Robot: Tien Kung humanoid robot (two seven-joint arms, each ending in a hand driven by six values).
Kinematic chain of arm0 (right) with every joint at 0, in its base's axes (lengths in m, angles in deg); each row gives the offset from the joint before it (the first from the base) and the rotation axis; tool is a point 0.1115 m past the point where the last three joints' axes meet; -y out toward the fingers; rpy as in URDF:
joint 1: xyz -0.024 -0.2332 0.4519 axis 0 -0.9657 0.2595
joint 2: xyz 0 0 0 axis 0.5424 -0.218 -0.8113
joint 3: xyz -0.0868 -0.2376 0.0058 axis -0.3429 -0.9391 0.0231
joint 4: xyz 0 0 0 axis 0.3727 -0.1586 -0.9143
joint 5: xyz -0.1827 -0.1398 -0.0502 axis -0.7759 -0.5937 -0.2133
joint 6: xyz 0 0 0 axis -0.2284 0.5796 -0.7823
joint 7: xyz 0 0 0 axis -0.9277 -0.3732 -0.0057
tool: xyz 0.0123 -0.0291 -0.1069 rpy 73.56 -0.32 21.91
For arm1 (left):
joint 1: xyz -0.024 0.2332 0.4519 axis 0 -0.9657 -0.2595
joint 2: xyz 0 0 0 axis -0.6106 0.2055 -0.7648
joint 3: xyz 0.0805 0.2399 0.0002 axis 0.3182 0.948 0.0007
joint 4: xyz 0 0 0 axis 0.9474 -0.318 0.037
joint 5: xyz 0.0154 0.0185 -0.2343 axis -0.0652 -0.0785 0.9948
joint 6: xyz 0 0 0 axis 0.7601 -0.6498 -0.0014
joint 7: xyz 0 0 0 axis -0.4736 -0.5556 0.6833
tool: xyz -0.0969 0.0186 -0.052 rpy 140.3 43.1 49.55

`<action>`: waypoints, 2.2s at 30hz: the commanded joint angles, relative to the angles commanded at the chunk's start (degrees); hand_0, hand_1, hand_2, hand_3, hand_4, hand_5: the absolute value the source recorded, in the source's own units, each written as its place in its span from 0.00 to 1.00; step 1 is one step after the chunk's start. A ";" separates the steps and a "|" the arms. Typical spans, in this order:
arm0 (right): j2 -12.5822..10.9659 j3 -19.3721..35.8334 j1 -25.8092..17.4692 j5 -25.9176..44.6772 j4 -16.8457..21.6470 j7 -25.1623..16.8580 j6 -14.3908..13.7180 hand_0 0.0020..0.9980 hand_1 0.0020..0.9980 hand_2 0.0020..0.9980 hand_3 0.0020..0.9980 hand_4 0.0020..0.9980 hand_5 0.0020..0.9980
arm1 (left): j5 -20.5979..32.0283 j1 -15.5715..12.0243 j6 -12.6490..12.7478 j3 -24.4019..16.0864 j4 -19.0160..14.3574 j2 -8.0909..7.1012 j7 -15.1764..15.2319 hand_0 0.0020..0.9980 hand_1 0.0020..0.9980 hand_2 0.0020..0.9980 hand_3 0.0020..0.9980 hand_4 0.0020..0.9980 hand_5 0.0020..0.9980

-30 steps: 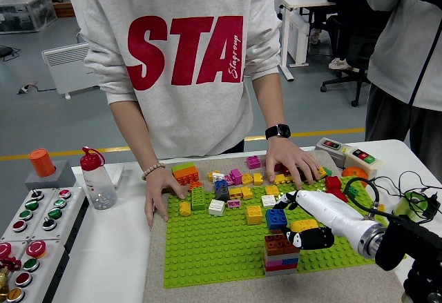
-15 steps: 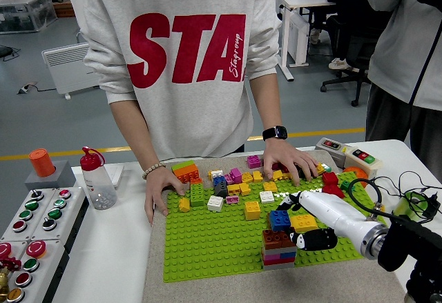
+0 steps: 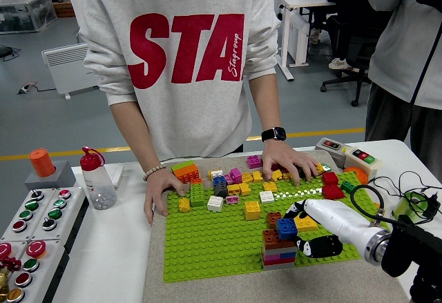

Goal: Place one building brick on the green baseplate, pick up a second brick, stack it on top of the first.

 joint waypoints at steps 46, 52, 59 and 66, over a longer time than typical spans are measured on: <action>1.64 -1.73 1.38 -1.31 0.00 -0.52 0.07 0.89 0.76 0.76 0.57 0.48 0.18 | 0.41 0.40 -0.04 0.47 0.00 -0.09 0.06 0.66 0.68 0.70 0.57 0.30 1.00; 1.45 -2.42 1.60 -1.27 0.00 -0.65 0.29 0.89 0.76 0.76 0.57 0.48 0.19 | 0.43 0.39 -0.04 0.51 0.00 -0.08 0.06 0.66 0.68 0.70 0.57 0.30 1.00; 1.08 -2.88 1.73 -1.12 0.00 -0.74 0.47 0.89 0.76 0.76 0.57 0.48 0.19 | 0.49 0.44 -0.03 0.57 0.00 -0.10 0.07 0.66 0.68 0.70 0.57 0.30 1.00; 0.97 -3.08 1.78 -1.05 0.00 -0.98 0.43 0.89 0.76 0.76 0.57 0.48 0.19 | 0.49 0.46 0.00 0.58 0.00 -0.08 0.05 0.66 0.68 0.70 0.58 0.30 1.00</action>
